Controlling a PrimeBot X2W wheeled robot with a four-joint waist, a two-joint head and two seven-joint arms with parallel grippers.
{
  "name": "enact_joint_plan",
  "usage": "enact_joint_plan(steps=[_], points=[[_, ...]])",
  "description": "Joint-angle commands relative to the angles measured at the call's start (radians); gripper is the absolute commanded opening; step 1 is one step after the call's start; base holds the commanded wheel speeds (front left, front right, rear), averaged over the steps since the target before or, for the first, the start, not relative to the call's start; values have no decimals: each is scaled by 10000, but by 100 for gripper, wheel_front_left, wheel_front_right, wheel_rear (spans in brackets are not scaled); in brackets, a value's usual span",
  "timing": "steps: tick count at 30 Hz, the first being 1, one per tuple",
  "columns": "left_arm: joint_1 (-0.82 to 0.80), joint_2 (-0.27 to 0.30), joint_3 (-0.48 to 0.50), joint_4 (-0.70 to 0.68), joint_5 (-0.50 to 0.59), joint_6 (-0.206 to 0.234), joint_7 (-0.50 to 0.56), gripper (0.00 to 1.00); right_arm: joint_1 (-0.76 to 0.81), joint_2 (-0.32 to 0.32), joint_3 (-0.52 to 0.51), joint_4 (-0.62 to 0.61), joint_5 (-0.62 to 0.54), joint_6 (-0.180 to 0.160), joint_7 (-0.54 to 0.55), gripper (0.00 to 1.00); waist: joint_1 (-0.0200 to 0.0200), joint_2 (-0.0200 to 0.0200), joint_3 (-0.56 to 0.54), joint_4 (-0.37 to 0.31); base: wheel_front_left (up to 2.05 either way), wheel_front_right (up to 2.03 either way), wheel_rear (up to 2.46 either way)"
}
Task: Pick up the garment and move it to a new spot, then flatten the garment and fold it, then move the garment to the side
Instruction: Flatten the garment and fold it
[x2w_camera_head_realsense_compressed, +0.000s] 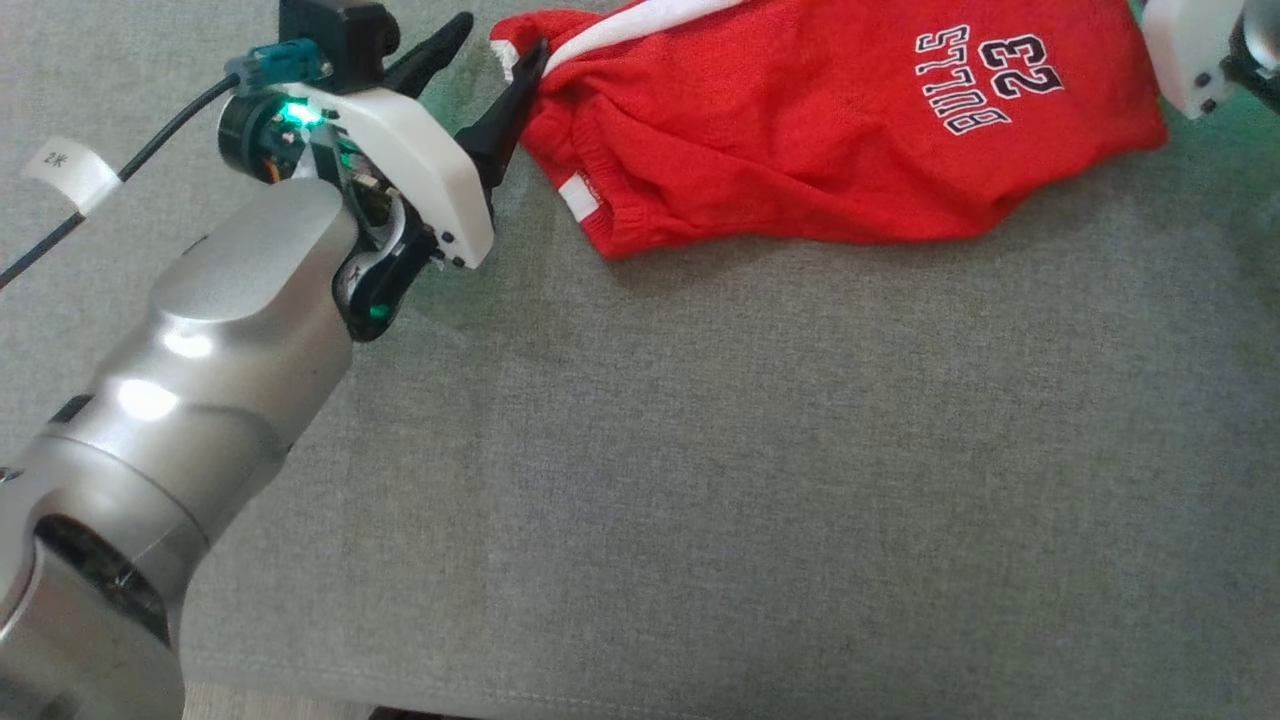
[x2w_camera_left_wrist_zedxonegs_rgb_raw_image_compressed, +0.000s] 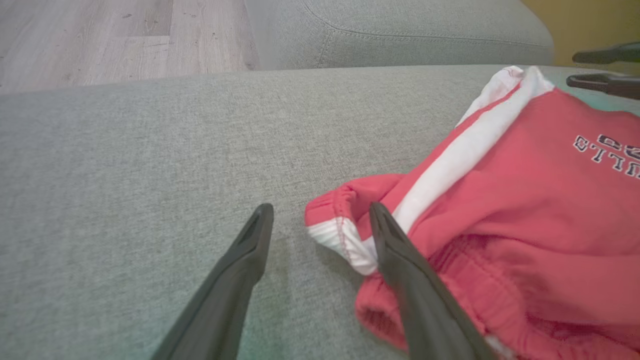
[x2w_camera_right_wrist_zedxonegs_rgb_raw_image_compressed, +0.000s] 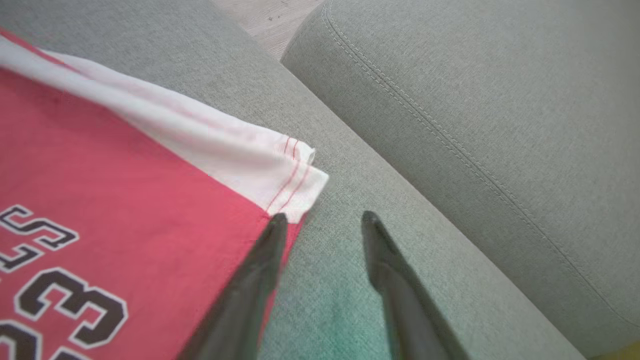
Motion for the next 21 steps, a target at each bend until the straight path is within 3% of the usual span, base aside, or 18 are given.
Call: enact_joint_plan(steps=[1, 10, 21], points=[[-466, 305, 181, 11, -93, 18, -132, 100, -192, 52, -72, 4, -67, -11, -120, 100, -1, 0, 24, -29, 0, 0, 0], [-281, 473, 76, 439, -439, 17, -713, 100, -111, 501, -136, 1100, 623, -11, -1566, 100, -1, 0, -624, -340, 0, 0, 0], [416, 1148, 652, 505, -674, 56, -2138, 100, 1116, 1017, -1299, 1672, 1867, -11, -4149, 100, -1, 0, -2492, -958, 0, 0, 0]])
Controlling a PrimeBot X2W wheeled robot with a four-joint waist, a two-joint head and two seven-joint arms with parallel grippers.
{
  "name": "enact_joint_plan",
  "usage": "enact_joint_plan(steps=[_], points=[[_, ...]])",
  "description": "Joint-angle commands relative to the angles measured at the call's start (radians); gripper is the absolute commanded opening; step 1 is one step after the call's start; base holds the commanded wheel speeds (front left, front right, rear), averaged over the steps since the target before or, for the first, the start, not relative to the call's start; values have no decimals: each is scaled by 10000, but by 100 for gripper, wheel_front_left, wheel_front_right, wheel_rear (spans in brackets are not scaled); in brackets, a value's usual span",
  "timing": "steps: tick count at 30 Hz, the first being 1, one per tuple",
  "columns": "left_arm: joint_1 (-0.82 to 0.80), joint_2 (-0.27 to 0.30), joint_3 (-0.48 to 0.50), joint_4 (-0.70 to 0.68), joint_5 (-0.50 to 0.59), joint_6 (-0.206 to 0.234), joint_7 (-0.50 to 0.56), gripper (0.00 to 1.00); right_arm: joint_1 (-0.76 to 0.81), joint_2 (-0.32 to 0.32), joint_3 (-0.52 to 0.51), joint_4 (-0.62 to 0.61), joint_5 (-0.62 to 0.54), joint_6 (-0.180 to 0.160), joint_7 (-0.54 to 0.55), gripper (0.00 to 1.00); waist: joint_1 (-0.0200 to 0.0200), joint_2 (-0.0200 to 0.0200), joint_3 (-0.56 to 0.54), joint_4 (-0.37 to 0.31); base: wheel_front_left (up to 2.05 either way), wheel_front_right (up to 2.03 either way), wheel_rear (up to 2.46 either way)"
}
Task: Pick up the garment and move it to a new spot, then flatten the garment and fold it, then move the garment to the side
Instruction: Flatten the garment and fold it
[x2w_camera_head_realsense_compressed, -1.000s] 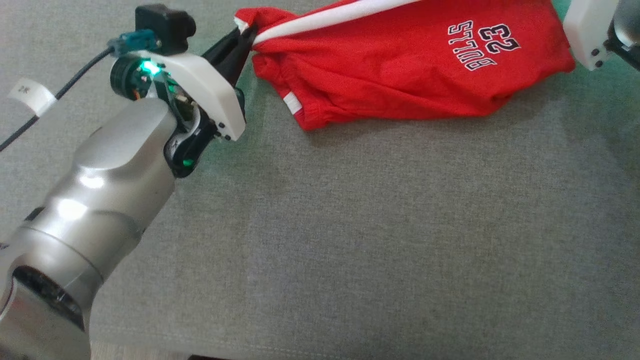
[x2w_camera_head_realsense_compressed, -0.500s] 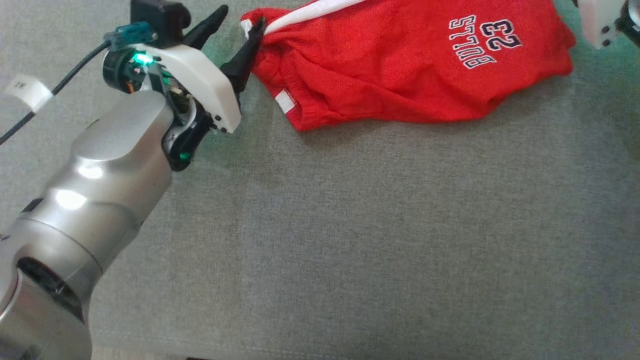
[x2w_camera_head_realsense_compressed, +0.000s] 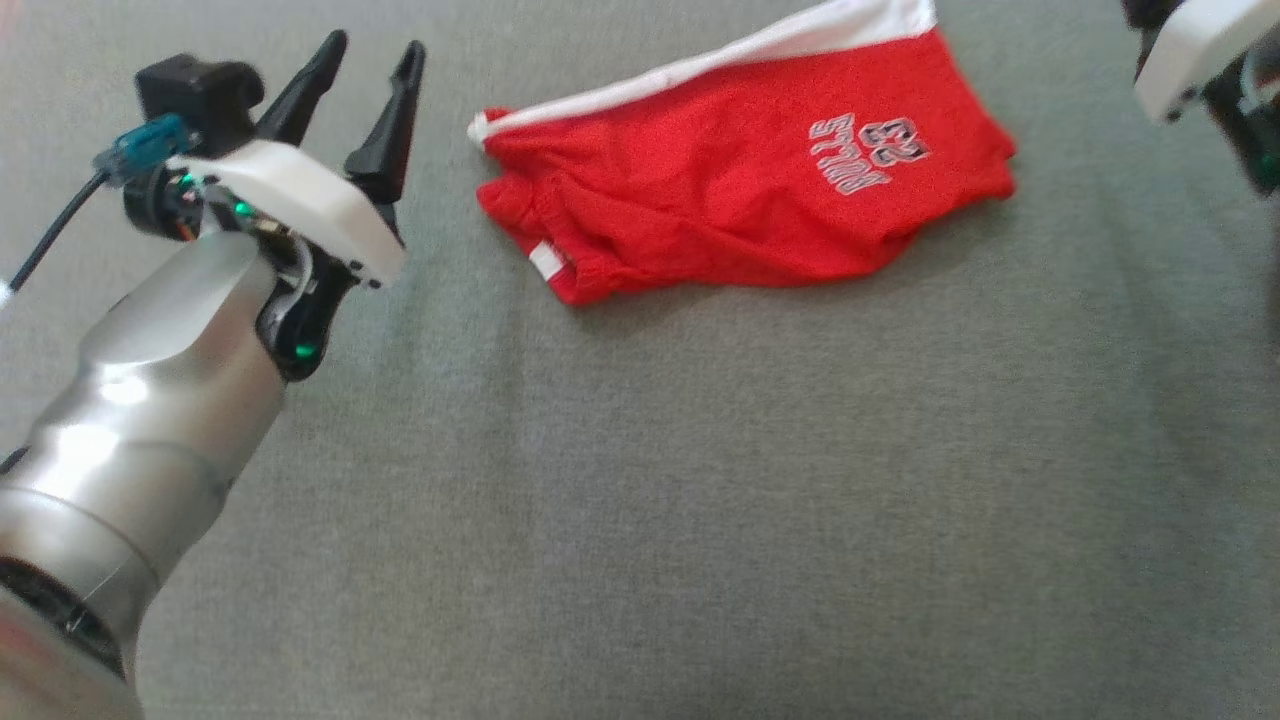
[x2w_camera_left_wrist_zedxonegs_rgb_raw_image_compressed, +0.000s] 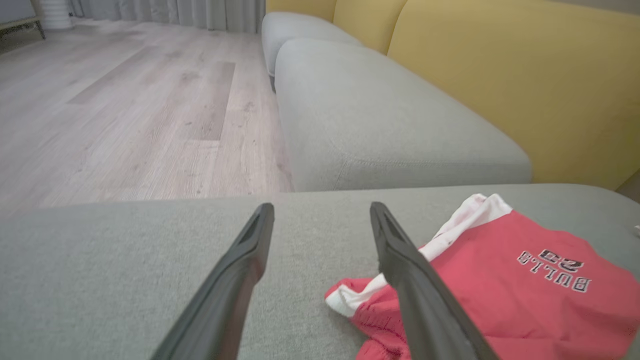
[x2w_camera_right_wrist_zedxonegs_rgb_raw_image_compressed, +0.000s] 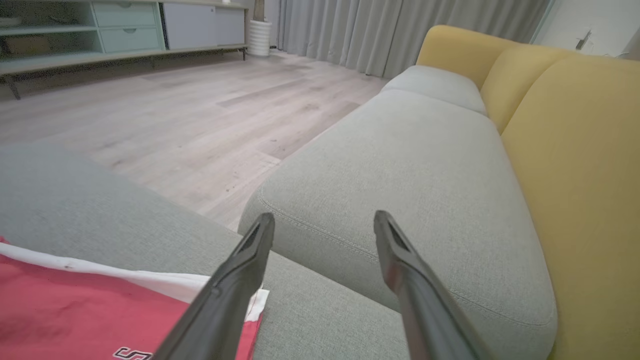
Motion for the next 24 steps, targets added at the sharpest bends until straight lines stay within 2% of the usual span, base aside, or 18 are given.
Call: enact_joint_plan(steps=[1, 3, 6, 9, 11, 12, 15, 19, 24], points=[[-238, 505, 542, -172, 62, 110, -203, 100, 287, 84, -306, -125, 100, -9, -240, 100, 1, 0, -596, -288, 0, 0, 0], [-56, 607, 975, -449, 221, 292, -261, 100, 631, 151, -740, -188, 189, -9, -320, 100, 1, 0, -873, -361, 0, 0, 0], [457, 800, 2384, -1412, 908, 843, -271, 100, 1205, 124, -1785, -543, -14, -9, -339, 100, 1, 0, -1215, -439, 0, 0, 0], [1643, 912, 3727, -2645, 1955, 1409, -274, 100, 2283, 144, -3011, -1213, -596, -9, -342, 100, 1, 0, -1568, -565, 0, 0, 0], [2614, 909, 4546, -3481, 2640, 1727, -275, 100, 3160, 252, -3899, -1714, -1070, -9, -343, 100, 1, 0, -1793, -648, 0, 0, 0], [2614, 909, 4546, -3481, 2640, 1727, -275, 100, 3160, 252, -3899, -1714, -1070, -9, -343, 100, 1, 0, -1793, -648, 0, 0, 0], [4161, 653, 5716, -4700, 3580, 2062, -275, 100, 4573, 564, -5327, -2382, -1884, -9, -344, 100, 1, 0, -2107, -726, 0, 0, 0], [6080, 43, 6602, -5763, 4927, 2115, -276, 100, 6394, 1298, -7027, -3283, -3221, -9, -345, 100, 1, 0, -2432, -760, 0, 0, 0], [7715, -790, 7362, -6027, 6055, 1885, -276, 100, 8417, 2436, -8832, -4452, -4754, -9, -345, 100, 1, 0, -2709, -780, 0, 0, 0]])
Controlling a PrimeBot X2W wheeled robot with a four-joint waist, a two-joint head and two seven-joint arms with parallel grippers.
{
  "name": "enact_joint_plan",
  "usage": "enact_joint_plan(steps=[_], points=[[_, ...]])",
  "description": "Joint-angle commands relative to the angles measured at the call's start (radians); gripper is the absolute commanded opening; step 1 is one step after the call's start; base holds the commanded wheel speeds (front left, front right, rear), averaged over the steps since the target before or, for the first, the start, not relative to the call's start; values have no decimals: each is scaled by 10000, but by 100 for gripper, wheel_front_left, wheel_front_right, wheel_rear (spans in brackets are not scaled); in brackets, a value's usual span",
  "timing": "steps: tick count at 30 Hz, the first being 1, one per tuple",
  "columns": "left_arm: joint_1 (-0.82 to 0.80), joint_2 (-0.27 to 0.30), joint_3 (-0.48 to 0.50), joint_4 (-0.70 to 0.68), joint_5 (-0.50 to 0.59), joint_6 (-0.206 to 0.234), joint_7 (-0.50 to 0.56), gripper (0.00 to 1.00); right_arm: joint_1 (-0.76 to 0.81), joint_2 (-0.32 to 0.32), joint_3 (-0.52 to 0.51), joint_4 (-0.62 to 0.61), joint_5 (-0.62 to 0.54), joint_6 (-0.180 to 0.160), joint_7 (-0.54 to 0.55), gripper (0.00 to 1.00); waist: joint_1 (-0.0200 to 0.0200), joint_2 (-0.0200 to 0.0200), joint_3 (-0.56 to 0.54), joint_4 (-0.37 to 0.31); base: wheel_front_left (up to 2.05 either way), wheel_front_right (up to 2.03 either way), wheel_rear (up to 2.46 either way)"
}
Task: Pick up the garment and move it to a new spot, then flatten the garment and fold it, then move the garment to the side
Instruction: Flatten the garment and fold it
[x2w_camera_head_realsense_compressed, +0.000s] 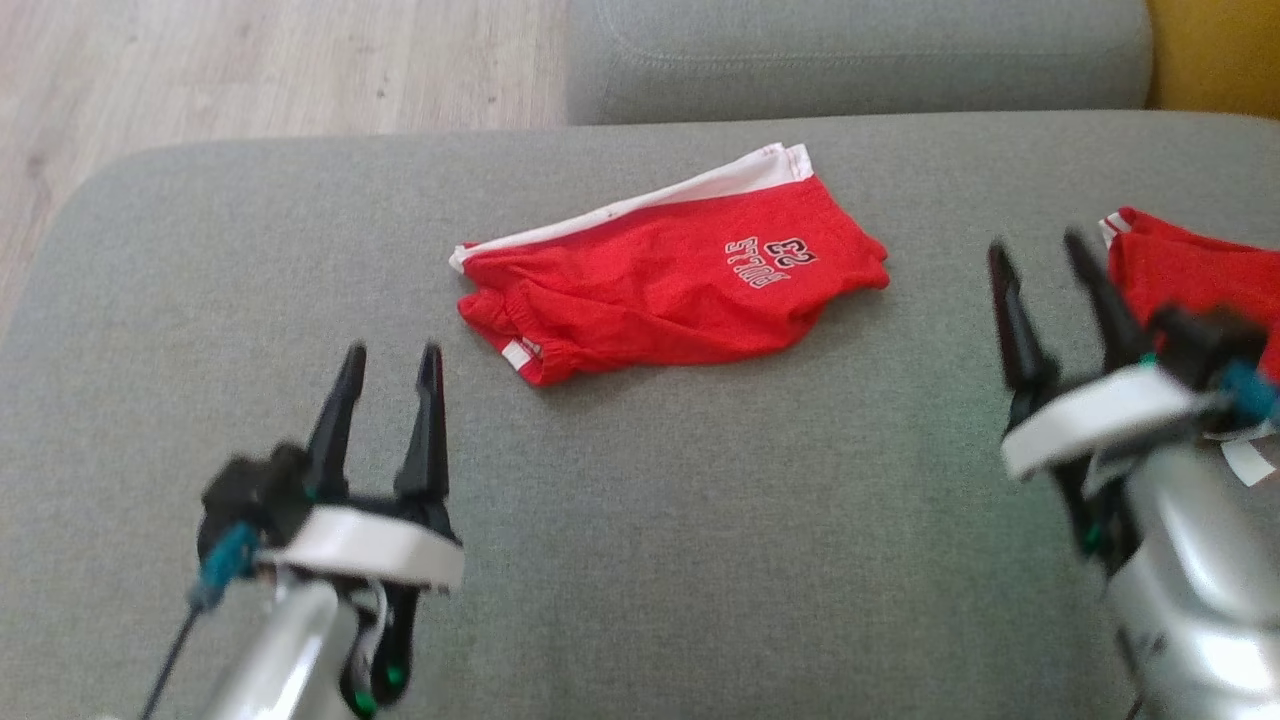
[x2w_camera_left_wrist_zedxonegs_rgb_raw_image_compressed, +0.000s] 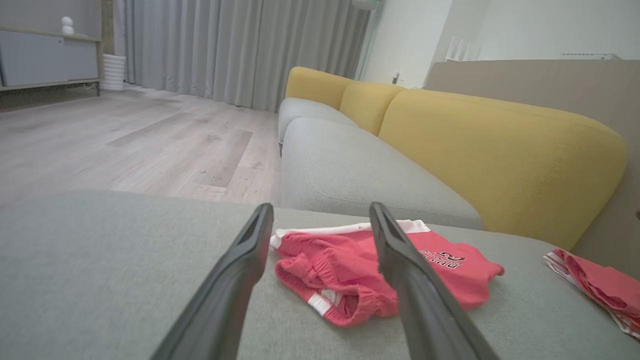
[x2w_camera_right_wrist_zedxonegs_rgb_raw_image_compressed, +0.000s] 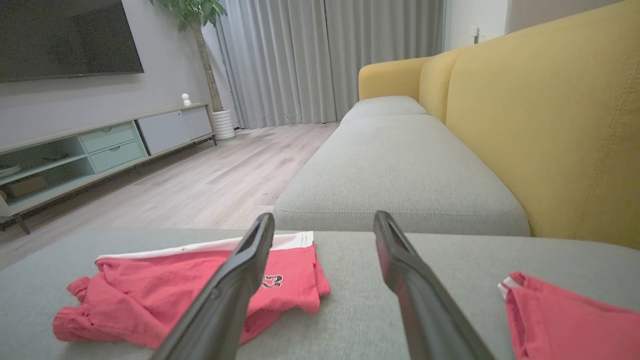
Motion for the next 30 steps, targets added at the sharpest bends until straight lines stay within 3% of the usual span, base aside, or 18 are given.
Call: enact_joint_plan(steps=[1, 7, 17, 21, 27, 29, 30], points=[[-217, 27, 591, -364, 152, -103, -52, 100, 165, 197, -124, -438, -233, -9, -106, 100, 2, -1, -71, -31, 0, 0, 0], [793, -705, 1353, -308, 1058, -766, -52, 100, 1548, 1307, -1054, -1037, -1271, -9, -106, 100, 2, -1, -188, -121, 0, 0, 0], [710, -1325, 2168, -106, 1982, -1453, -53, 100, 1534, 1665, -1613, -1285, -1585, -9, 233, 100, 2, -1, 294, 268, 0, 0, 0], [552, -1591, 2219, 51, 2032, -1630, -53, 100, 1242, 1926, -1947, -1161, -720, -9, 667, 100, 2, -1, 619, 667, 0, 0, 0], [379, -1756, 2186, 257, 2174, -1761, -53, 100, 694, 2181, -2415, -711, 1263, -9, 1584, 100, 2, -1, 902, 1135, 0, 0, 0], [251, -1810, 2005, 422, 2299, -1811, -53, 100, 237, 2234, -2882, -241, 2470, -9, 2149, 100, 2, -1, 1039, 1494, 0, 0, 0], [251, -1810, 2005, 422, 2299, -1811, -53, 100, 237, 2234, -2882, -241, 2470, -9, 2149, 100, 2, -1, 1039, 1494, 0, 0, 0]])
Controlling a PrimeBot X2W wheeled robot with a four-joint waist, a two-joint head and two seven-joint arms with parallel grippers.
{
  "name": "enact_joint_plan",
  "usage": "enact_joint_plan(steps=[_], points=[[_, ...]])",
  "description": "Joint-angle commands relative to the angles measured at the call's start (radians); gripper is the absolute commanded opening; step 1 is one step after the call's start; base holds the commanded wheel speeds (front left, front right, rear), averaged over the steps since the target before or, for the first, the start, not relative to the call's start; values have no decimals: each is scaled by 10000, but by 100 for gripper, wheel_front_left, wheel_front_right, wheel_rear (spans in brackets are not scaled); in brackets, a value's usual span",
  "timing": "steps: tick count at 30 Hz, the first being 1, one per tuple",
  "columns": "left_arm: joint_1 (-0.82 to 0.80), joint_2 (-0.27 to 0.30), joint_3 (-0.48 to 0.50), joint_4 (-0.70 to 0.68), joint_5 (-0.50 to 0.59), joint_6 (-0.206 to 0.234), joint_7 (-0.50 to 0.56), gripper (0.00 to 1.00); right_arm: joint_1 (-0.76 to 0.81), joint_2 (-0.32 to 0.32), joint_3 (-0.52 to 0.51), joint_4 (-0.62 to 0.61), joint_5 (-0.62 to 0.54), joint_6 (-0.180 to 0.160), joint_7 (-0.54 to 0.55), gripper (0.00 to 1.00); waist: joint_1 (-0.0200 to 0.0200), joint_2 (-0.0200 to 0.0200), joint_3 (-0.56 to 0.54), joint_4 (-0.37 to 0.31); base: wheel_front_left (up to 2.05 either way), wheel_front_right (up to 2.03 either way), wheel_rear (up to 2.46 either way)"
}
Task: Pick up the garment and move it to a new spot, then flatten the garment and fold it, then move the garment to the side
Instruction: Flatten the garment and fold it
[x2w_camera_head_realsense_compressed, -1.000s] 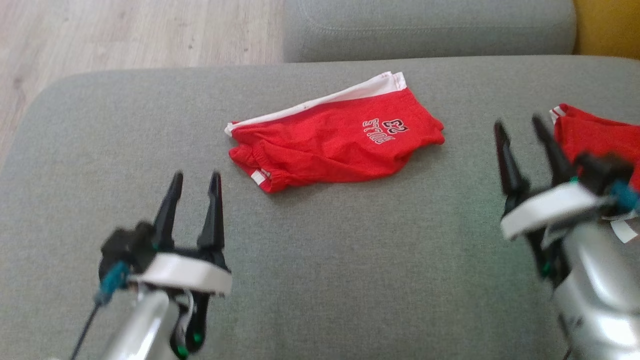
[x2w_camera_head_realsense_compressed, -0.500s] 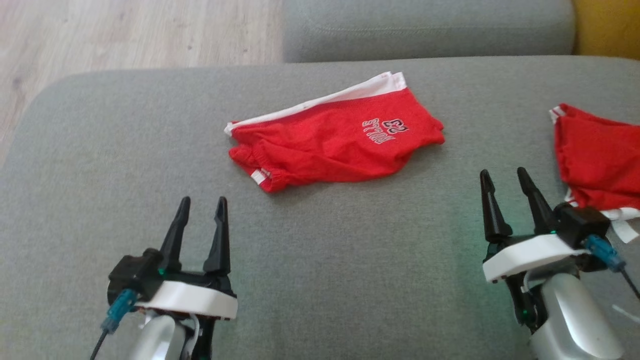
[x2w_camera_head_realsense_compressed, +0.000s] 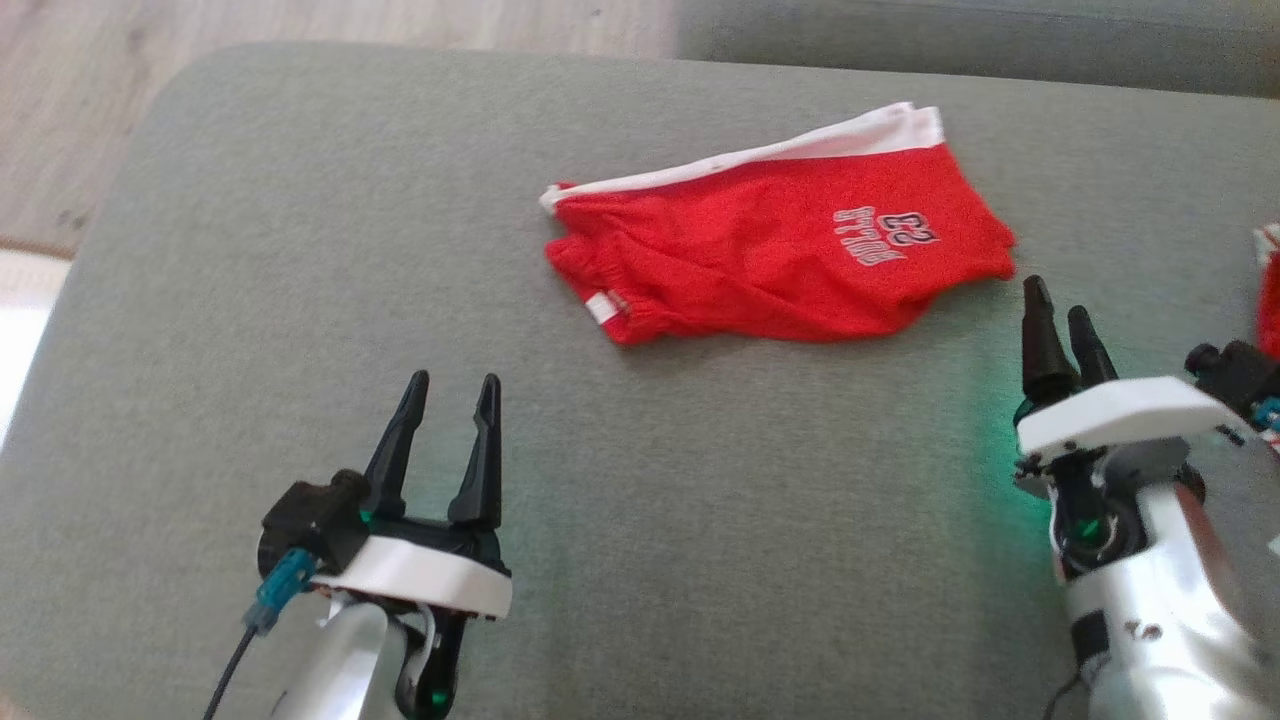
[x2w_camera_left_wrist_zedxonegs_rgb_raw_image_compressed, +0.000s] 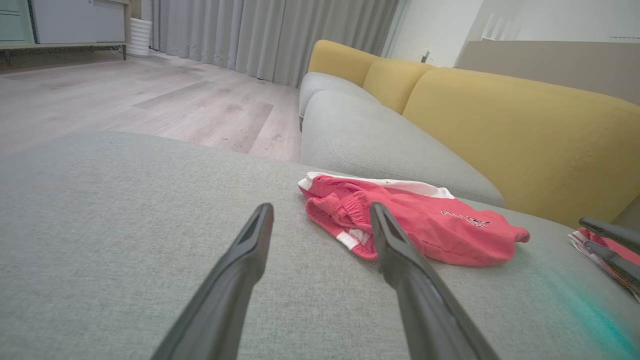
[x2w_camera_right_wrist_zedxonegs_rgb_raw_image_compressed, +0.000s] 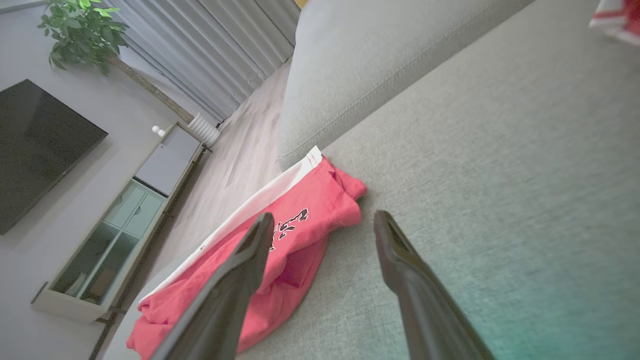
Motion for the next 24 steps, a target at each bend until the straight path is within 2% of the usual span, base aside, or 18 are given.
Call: enact_joint_plan(steps=[1, 4, 9, 15, 24], points=[[-503, -9, 220, -220, 101, -28, -53, 100, -706, 105, -24, 158, 502, -9, 428, 100, -1, -1, 230, 455, 0, 0, 0], [-546, -35, 186, -172, 98, -41, -53, 100, -1073, 109, -234, 713, 1022, -9, 821, 100, -1, -1, 311, 664, 0, 0, 0], [-555, -88, -130, 36, 192, -57, -53, 100, -2082, 111, -915, 2562, 1488, -9, 1535, 100, -1, -1, 465, 1144, 0, 0, 0], [-644, -121, -395, -109, -72, -64, -53, 100, -3282, 25, -1551, 4412, 990, -9, 1954, 100, -1, -1, 717, 1652, 0, 0, 0], [-799, -126, -704, -414, -688, -66, -53, 100, -4814, -676, -1988, 6694, -170, -9, 2006, 100, -1, -1, 1171, 2221, 0, 0, 0]])
